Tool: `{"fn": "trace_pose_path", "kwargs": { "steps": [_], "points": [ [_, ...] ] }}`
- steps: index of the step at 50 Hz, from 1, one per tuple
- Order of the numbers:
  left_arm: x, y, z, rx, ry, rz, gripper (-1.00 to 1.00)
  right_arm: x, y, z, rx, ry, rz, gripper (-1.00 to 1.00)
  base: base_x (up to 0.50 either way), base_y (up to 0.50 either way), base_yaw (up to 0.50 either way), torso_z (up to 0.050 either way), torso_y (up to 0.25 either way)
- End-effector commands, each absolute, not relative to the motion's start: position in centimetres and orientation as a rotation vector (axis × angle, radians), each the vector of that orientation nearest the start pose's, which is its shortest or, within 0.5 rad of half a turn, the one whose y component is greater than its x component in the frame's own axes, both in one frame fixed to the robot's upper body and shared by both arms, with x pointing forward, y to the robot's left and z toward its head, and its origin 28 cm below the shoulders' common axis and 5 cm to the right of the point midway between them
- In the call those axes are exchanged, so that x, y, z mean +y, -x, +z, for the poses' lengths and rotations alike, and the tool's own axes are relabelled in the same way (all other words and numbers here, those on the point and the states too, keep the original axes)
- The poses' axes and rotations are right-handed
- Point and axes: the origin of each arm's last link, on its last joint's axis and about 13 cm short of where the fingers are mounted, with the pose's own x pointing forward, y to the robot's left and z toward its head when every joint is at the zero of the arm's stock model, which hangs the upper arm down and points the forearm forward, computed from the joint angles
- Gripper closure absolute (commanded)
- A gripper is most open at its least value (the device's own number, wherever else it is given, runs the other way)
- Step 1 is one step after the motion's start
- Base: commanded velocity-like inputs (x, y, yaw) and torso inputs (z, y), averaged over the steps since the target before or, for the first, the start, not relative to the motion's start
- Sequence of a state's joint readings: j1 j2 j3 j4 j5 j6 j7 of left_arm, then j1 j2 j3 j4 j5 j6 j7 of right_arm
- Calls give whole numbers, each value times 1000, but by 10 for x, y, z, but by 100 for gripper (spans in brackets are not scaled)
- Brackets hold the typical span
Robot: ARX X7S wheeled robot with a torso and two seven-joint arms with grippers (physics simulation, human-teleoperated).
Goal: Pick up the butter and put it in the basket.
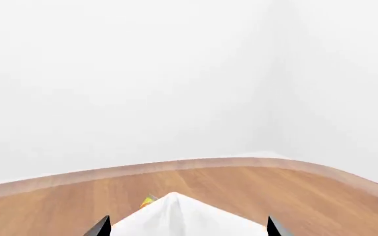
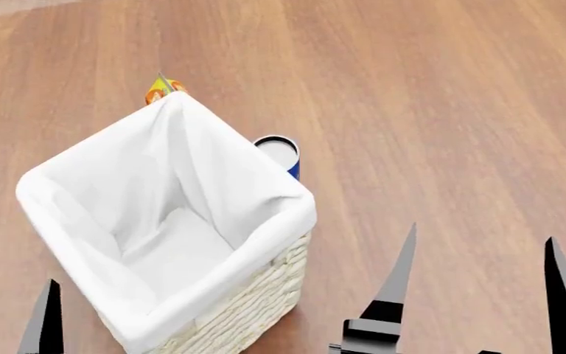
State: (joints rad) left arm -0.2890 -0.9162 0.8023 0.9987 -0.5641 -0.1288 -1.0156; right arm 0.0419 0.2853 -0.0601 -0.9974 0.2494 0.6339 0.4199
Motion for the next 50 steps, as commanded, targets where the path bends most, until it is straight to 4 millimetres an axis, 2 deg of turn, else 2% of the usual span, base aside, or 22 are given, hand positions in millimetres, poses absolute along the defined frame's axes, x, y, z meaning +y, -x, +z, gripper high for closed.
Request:
{"fn": "trace_pose_path", "kwargs": {
  "steps": [1, 5, 10, 23, 50],
  "points": [
    [184, -112, 151, -285, 66, -224, -100, -107, -162, 172, -372, 23, -131, -100, 0, 0, 0, 0, 0],
    [180, -108, 154, -265, 72, -246, -100, -107, -162, 172, -372, 21, -129, -100, 0, 0, 0, 0, 0],
    [176, -103, 148, -240, 75, -266, -100, -106, -162, 172, -369, 19, -128, -100, 0, 0, 0, 0, 0],
    [169, -105, 117, -152, 79, -266, -100, -106, -161, 173, -373, 12, -128, -100, 0, 0, 0, 0, 0],
    [158, -105, 80, -48, 52, -265, -100, -107, -161, 175, -380, 9, -128, -100, 0, 0, 0, 0, 0]
  ]
}}
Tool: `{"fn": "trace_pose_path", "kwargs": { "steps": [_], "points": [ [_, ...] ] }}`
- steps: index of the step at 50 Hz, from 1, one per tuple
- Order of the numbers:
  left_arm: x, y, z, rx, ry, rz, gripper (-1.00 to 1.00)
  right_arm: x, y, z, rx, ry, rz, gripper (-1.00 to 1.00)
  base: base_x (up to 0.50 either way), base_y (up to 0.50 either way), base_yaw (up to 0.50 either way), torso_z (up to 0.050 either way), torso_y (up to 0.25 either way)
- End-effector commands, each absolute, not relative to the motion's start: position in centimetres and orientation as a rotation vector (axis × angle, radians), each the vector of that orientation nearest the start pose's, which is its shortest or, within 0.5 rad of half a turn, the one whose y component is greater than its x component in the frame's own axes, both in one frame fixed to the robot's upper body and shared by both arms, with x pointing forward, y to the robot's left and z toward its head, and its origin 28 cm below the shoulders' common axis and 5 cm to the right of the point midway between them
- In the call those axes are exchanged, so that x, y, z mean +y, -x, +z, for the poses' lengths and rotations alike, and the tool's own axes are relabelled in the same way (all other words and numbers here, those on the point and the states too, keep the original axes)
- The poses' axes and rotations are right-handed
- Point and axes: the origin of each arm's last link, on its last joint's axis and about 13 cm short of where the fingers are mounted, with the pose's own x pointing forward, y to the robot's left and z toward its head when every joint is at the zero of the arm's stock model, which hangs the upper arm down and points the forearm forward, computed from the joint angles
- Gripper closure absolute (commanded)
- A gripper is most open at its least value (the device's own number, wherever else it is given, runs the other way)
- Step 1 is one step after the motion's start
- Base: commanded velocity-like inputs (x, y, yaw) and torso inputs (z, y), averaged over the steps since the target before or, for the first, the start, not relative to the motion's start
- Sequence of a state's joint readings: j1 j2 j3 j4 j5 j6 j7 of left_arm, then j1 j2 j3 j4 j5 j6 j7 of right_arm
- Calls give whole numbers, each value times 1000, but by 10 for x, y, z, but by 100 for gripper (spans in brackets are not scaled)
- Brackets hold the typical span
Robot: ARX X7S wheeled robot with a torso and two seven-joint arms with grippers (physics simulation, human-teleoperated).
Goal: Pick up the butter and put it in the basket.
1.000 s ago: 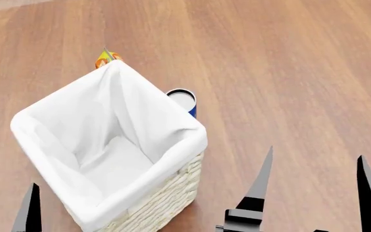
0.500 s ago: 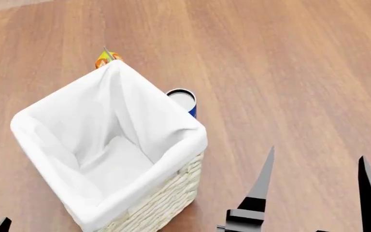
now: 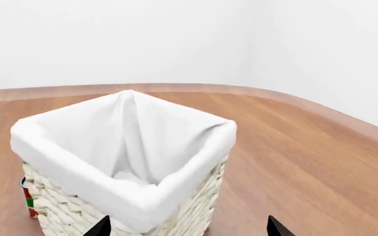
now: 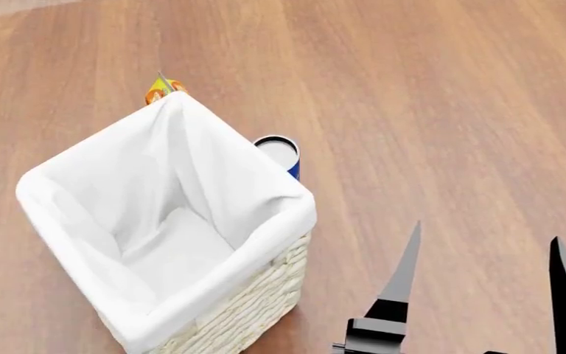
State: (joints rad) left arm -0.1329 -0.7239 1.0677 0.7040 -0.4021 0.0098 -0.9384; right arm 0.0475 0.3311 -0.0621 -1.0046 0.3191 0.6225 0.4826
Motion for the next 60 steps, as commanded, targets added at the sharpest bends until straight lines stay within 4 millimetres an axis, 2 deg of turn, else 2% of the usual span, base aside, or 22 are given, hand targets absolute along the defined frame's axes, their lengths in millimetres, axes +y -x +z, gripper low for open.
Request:
{"fn": "trace_pose_path", "kwargs": {
  "steps": [1, 23, 34, 60],
  "points": [
    [158, -105, 78, -44, 51, -268, -100, -107, -161, 175, -379, 10, -129, -100, 0, 0, 0, 0, 0],
    [154, -101, 66, 42, 32, -266, -100, -106, -161, 174, -375, 12, -131, -100, 0, 0, 0, 0, 0],
    [151, -98, 52, 125, 35, -256, -100, -106, -160, 175, -378, 12, -128, -100, 0, 0, 0, 0, 0],
    [144, -93, 35, 215, 14, -263, -100, -105, -162, 173, -371, 6, -120, -100, 0, 0, 0, 0, 0]
  ]
}}
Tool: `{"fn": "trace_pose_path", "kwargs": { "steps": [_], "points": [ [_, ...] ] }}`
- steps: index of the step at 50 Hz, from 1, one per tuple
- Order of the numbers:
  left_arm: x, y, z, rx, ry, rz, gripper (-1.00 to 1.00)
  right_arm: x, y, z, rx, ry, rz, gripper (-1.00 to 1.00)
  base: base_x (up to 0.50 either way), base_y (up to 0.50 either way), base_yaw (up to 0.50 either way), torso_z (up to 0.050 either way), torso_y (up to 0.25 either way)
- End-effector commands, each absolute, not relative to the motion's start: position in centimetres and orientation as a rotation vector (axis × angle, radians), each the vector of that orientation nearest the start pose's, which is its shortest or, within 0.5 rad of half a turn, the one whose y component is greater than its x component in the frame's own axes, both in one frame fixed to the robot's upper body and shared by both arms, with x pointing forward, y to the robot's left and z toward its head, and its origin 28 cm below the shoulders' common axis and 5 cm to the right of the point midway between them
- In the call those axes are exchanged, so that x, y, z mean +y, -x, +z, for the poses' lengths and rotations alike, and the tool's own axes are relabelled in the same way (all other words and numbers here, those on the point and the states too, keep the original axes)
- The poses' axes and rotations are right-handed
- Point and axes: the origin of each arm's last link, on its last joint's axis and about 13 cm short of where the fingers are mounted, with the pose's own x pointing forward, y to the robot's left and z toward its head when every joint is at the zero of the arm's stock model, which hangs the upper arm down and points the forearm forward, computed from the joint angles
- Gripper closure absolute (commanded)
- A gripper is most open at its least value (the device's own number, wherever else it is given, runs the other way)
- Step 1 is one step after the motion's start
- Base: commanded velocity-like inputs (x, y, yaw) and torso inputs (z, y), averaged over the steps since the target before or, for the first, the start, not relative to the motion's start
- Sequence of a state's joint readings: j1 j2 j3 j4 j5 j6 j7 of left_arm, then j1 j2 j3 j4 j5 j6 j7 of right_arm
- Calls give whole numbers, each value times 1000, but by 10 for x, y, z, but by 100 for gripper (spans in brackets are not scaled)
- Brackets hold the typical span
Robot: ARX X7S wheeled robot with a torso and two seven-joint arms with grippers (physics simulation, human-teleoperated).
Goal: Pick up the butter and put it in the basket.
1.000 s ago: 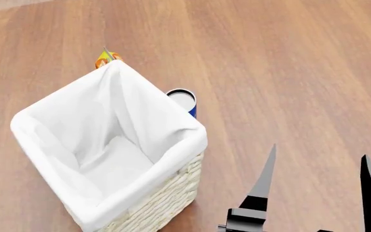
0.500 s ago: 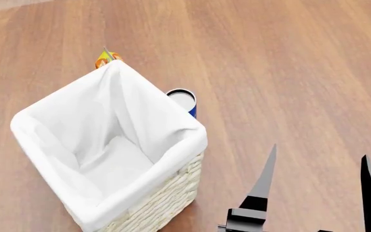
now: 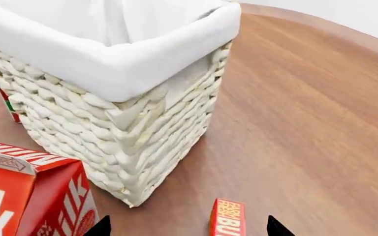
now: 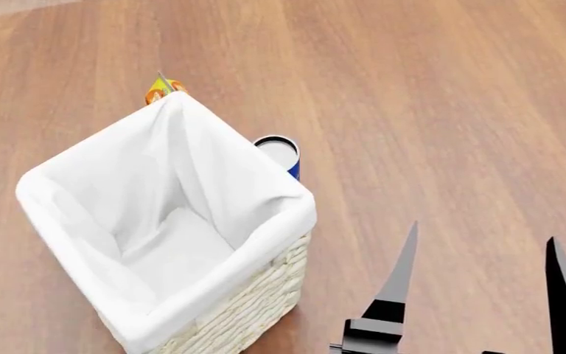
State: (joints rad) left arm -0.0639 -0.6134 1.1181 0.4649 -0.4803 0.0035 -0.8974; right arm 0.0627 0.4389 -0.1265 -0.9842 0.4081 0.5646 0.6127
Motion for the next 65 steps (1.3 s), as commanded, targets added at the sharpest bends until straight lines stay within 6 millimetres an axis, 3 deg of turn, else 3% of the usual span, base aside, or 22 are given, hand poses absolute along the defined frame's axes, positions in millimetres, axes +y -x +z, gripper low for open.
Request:
{"fn": "trace_pose_path", "kwargs": {
  "steps": [1, 29, 49, 65],
  "points": [
    [144, -93, 34, 219, 11, -266, -100, -105, -161, 174, -372, 6, -120, -100, 0, 0, 0, 0, 0],
    [132, -108, 19, 281, -46, -316, -100, -106, -161, 174, -373, 6, -119, -100, 0, 0, 0, 0, 0],
    [119, -108, 2, 332, -155, -393, -100, -106, -161, 175, -375, 6, -117, -100, 0, 0, 0, 0, 0],
    [120, -121, -8, 349, -227, -385, -100, -106, -161, 175, -371, 6, -120, -100, 0, 0, 0, 0, 0]
  ]
}}
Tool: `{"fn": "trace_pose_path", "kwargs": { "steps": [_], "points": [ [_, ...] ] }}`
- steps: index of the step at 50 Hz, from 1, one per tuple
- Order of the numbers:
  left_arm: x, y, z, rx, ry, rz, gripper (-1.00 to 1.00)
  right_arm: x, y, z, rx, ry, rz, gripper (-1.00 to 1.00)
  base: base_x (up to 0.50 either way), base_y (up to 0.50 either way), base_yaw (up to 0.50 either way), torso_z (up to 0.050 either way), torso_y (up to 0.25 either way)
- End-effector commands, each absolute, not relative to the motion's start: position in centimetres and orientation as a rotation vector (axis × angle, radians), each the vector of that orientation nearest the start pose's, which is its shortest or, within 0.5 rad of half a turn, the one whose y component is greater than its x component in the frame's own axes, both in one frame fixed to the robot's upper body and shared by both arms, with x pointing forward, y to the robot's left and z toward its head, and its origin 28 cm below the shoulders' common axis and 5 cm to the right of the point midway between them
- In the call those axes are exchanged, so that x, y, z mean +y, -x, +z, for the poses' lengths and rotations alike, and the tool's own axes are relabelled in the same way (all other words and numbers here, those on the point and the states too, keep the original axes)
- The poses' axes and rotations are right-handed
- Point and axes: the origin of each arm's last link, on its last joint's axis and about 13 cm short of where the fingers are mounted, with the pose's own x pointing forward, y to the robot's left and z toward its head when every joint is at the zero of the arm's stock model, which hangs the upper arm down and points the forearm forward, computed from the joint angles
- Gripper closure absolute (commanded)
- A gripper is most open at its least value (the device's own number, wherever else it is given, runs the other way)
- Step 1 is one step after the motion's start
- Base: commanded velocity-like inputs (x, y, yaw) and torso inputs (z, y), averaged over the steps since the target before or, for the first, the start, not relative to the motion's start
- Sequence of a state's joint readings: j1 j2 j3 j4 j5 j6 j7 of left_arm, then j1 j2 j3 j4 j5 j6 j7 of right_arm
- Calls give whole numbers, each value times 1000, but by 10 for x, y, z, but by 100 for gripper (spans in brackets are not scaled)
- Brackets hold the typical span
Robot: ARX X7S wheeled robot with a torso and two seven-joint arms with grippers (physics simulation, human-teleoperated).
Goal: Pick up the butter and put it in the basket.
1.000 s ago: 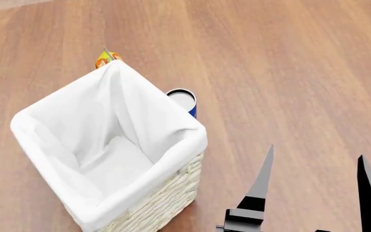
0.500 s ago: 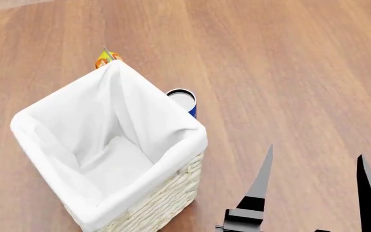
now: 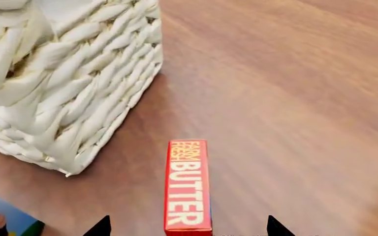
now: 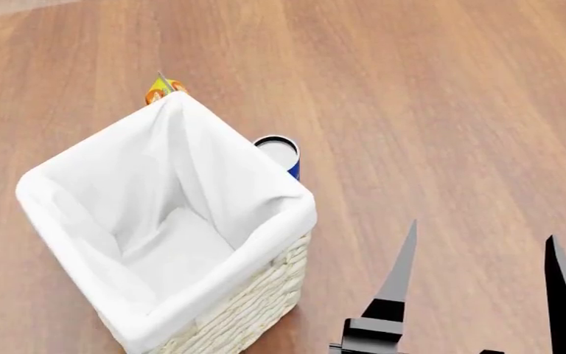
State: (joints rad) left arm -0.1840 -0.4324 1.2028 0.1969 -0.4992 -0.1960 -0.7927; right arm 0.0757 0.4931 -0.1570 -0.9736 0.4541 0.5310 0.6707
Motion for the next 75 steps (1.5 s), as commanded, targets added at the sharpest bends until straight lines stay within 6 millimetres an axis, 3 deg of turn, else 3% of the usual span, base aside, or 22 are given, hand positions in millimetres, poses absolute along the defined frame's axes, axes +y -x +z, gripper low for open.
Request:
{"fn": "trace_pose_path", "kwargs": {
  "steps": [1, 16, 37, 65, 66, 75],
  "points": [
    [120, -121, -9, 351, -226, -384, -100, -106, -161, 175, -372, 5, -120, -100, 0, 0, 0, 0, 0],
    [117, -132, -14, 365, -239, -389, -100, -106, -161, 176, -375, 3, -122, -100, 0, 0, 0, 0, 0],
    [114, -144, -36, 416, -235, -383, -100, -106, -161, 175, -374, 10, -114, -100, 0, 0, 0, 0, 0],
    [113, -145, -49, 439, -247, -373, -100, -106, -161, 176, -374, 7, -120, -100, 0, 0, 0, 0, 0],
    [113, -146, -50, 437, -249, -372, 100, -106, -161, 176, -374, 7, -119, -100, 0, 0, 0, 0, 0],
    [113, -147, -51, 433, -253, -375, 100, -106, -161, 176, -375, 6, -119, -100, 0, 0, 0, 0, 0]
  ]
}}
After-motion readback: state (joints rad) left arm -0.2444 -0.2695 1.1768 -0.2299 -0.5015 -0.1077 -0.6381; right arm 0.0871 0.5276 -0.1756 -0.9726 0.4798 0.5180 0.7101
